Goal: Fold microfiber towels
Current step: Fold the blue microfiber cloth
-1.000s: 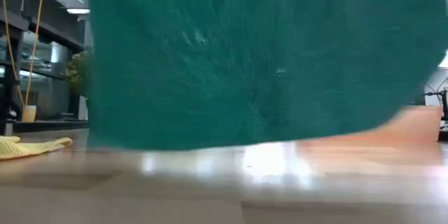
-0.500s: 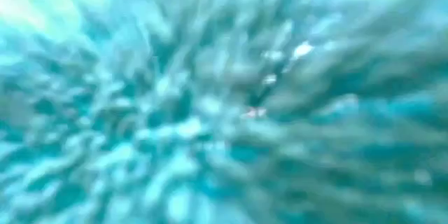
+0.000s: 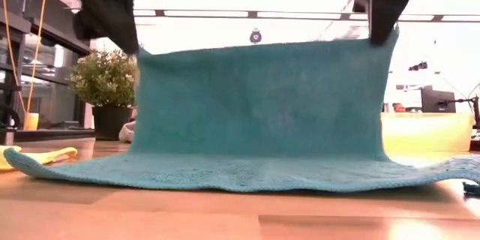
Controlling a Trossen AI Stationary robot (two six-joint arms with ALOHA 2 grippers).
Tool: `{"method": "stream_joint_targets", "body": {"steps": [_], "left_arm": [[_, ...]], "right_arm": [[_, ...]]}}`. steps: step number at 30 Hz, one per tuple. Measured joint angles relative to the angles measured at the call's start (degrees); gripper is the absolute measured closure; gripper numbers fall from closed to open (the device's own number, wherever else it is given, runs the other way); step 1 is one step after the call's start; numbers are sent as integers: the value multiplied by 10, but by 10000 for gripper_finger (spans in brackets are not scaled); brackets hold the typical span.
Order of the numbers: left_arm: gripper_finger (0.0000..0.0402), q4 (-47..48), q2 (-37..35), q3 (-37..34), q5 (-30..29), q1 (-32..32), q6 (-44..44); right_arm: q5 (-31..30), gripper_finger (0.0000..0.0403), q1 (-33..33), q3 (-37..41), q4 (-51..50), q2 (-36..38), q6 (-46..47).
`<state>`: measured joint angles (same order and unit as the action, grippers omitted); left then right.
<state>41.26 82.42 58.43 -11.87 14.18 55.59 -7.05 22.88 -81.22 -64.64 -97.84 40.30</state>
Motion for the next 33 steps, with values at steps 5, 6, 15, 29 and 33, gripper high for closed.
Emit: {"method": "stream_joint_targets", "body": {"steps": [5, 6, 15, 29, 33], "left_arm": [[401, -3, 44, 0, -23, -37, -56], [401, -3, 50, 0, -26, -45, -67], [401, 0, 68, 0, -54, -131, -147], [401, 1, 64, 0, 24, -198, -205], [401, 13, 64, 0, 97, -189, -200]], "right_arm": [[-56, 403, -33, 0, -18, -39, -11], [-69, 403, -40, 0, -23, -44, -13], [-123, 403, -120, 18, -40, -53, -59], [-79, 403, -136, 56, 25, -38, -89], [-45, 403, -110, 56, 41, -26, -89]]}}
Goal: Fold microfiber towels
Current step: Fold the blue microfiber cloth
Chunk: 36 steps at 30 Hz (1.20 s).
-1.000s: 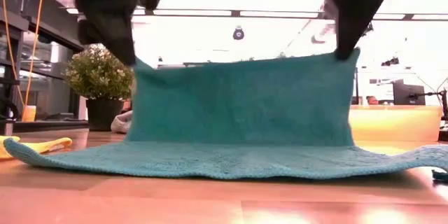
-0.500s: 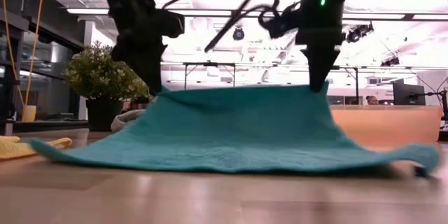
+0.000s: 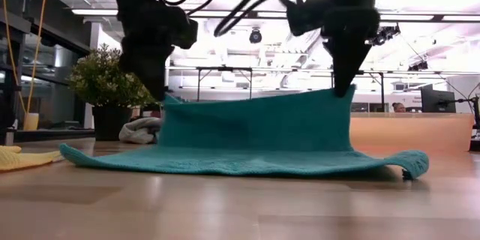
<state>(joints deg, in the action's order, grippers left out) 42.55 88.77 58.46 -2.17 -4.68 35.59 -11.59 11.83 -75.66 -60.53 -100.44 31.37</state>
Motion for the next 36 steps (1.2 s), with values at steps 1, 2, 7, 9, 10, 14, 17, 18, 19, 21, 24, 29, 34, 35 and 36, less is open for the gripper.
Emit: {"method": "stream_joint_targets", "body": {"steps": [1, 2, 7, 9, 10, 14, 17, 18, 19, 21, 24, 29, 34, 35, 36], "left_arm": [[401, 6, 0, 0, 13, 4, 6], [401, 9, 0, 0, 21, 9, 11], [401, 10, 0, 0, 45, 43, 39], [401, 8, 0, 0, 62, 58, 53], [401, 7, 0, 0, 69, 65, 60], [401, 7, 0, 0, 71, 97, 86], [401, 6, 0, 0, 68, 116, 103], [401, 3, 0, 0, 67, 121, 108], [401, -1, 0, 0, 66, 125, 112], [401, -8, 0, 0, 66, 134, 122], [401, -22, 0, 0, 64, 145, 134], [401, -35, 0, 0, 64, 163, 157], [401, -34, 7, 0, 60, 176, 168], [401, -38, 7, 0, 59, 178, 168], [401, -42, 9, 0, 54, 179, 168]], "right_arm": [[8, 403, 7, 0, 1, 2, 2], [17, 403, 14, 0, 5, 3, 4], [66, 403, 54, 0, 25, 3, 18], [77, 403, 69, 0, 31, 3, 34], [84, 403, 75, 0, 35, 3, 40], [98, 403, 102, 0, 61, 3, 62], [107, 403, 115, 6, 90, 1, 78], [115, 403, 118, 12, 100, 0, 87], [123, 403, 121, 22, 115, 0, 96], [137, 403, 127, 43, 145, 0, 117], [138, 403, 136, 65, 169, 0, 143], [140, 403, 140, 72, 189, 0, 151], [137, 403, 140, 72, 193, 0, 150], [137, 403, 140, 72, 193, 0, 149], [137, 403, 140, 72, 193, 0, 148]]}}
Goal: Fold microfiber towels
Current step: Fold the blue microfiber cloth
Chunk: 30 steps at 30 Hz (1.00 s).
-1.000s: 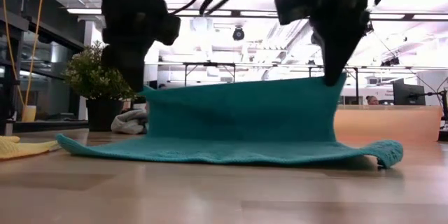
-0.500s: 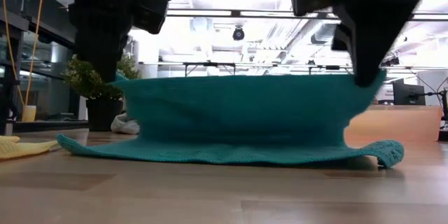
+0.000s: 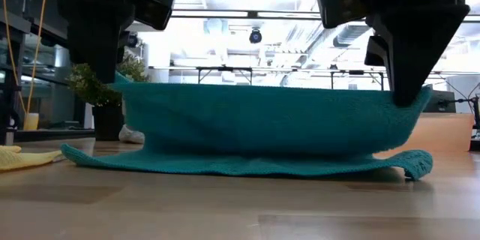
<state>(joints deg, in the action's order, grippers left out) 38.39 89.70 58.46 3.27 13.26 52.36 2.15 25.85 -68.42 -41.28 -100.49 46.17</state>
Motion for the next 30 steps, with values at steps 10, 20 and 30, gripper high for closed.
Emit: {"method": "stream_joint_targets", "body": {"steps": [10, 20, 30], "left_arm": [[375, -4, 2, 0, -24, 10, -13], [282, -6, 2, 0, 6, 25, -35], [238, -4, 2, 0, -9, 7, -71]], "right_arm": [[0, 403, 0, 0, 11, 0, -2], [-1, 403, 0, 0, 20, 0, -3], [16, 392, 0, 0, 56, 0, -5]]}}
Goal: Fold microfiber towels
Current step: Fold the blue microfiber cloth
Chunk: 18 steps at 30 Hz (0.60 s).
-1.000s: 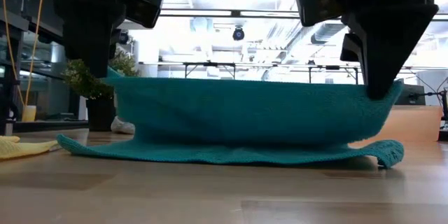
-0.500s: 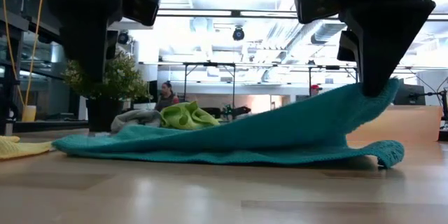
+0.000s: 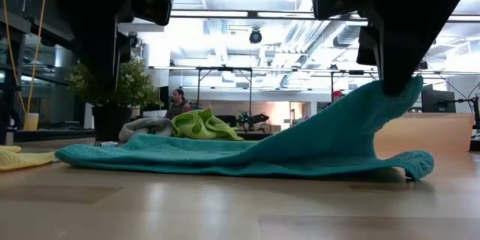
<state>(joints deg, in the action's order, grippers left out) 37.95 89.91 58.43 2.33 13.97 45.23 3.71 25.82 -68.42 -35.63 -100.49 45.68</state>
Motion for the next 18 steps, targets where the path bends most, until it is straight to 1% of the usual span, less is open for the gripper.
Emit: {"method": "stream_joint_targets", "body": {"steps": [3, 7, 10, 13, 16, 18], "left_arm": [[238, 10, 0, 0, 1, -10, -25], [238, 32, 0, 0, 0, -26, -61], [238, 40, 0, 0, 0, -36, -94], [238, 40, 0, 0, -3, -46, -133], [238, 23, 0, 0, -15, -53, -190], [238, 3, 0, 0, -30, -58, -234]], "right_arm": [[14, 366, 0, 0, 13, 0, -6], [33, 313, 0, 0, 11, 0, -7], [48, 271, 1, 0, -10, 0, -11], [59, 238, 5, 0, -34, 1, -25], [53, 216, 20, 0, -86, 7, -40], [31, 210, 34, 0, -121, 12, -47]]}}
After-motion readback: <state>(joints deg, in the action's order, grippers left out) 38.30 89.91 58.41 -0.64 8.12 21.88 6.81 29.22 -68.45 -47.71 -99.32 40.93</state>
